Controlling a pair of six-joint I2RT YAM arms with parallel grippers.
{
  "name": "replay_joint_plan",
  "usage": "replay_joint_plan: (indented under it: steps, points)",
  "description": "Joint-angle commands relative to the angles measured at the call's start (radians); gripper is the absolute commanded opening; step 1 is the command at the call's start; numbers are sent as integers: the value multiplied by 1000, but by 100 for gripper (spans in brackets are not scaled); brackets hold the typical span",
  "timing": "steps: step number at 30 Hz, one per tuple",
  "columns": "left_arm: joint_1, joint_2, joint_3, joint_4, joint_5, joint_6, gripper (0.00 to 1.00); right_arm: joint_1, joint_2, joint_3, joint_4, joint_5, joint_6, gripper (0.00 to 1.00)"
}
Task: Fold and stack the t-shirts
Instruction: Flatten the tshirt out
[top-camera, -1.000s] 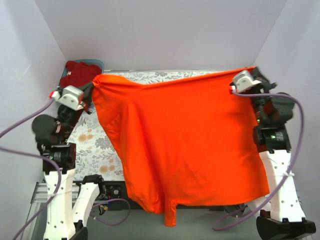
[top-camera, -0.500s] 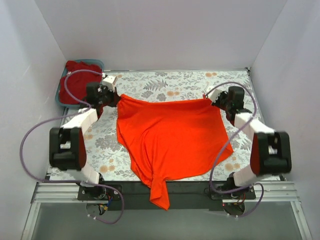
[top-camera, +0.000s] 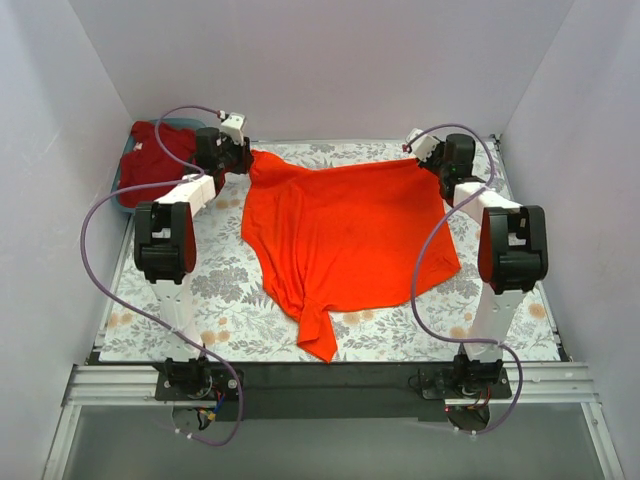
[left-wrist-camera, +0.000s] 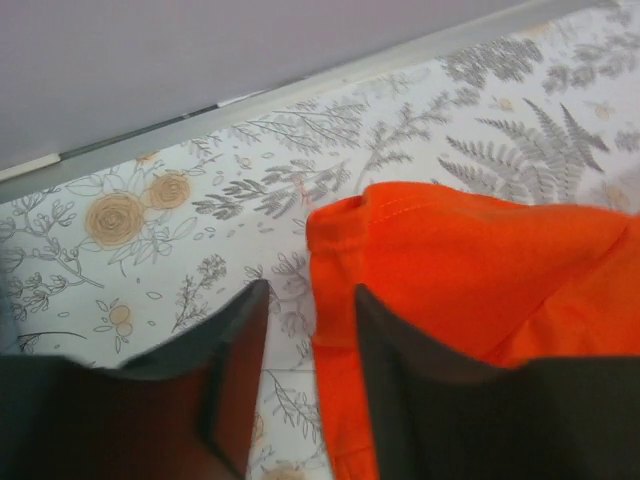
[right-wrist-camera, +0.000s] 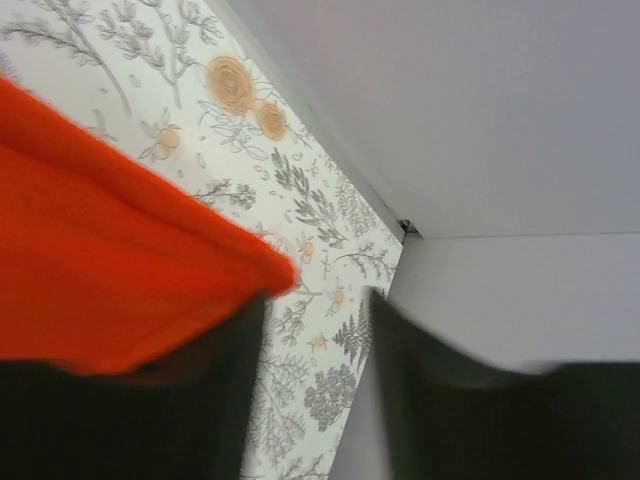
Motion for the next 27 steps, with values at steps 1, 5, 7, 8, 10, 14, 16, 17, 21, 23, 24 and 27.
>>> replay_joint_plan:
  steps: [1, 5, 7, 8, 10, 14, 16, 17, 21, 23, 24, 27]
  points:
    - [3, 61, 134, -17, -111, -30, 44, -1, 91, 127, 35, 176, 56, 68]
    - [14, 43, 243, -82, -164, -69, 69, -3, 70, 205, -72, 215, 96, 74]
    - [18, 9, 253, -148, -133, -72, 69, -9, 38, 225, -201, 194, 119, 74]
    - [18, -16, 251, -223, -86, -69, 69, -14, 4, 233, -244, 166, 133, 74]
    - [18, -105, 208, -314, -8, -47, 66, -26, -24, 286, -482, 106, 156, 74]
    - [17, -295, 44, -636, 251, 83, 56, -38, -103, 337, -900, -105, 152, 74]
    - [12, -393, -49, -760, 373, 186, 54, -40, -128, 323, -1063, -173, 115, 73]
    - [3, -424, -80, -870, 391, 216, 51, -40, -161, 302, -1146, -206, 113, 73]
    - [-75, -545, -285, -1015, 343, 329, 41, -40, -235, 162, -1290, -241, 67, 50]
    - [-148, -606, -415, -980, 295, 320, 41, -41, -261, 71, -1309, -233, 61, 41]
    - [-166, -622, -453, -953, 274, 307, 41, -38, -268, 44, -1315, -231, 61, 41]
    - [-218, -601, -527, -899, 188, 271, 41, -40, -263, -37, -1303, -213, 73, 41]
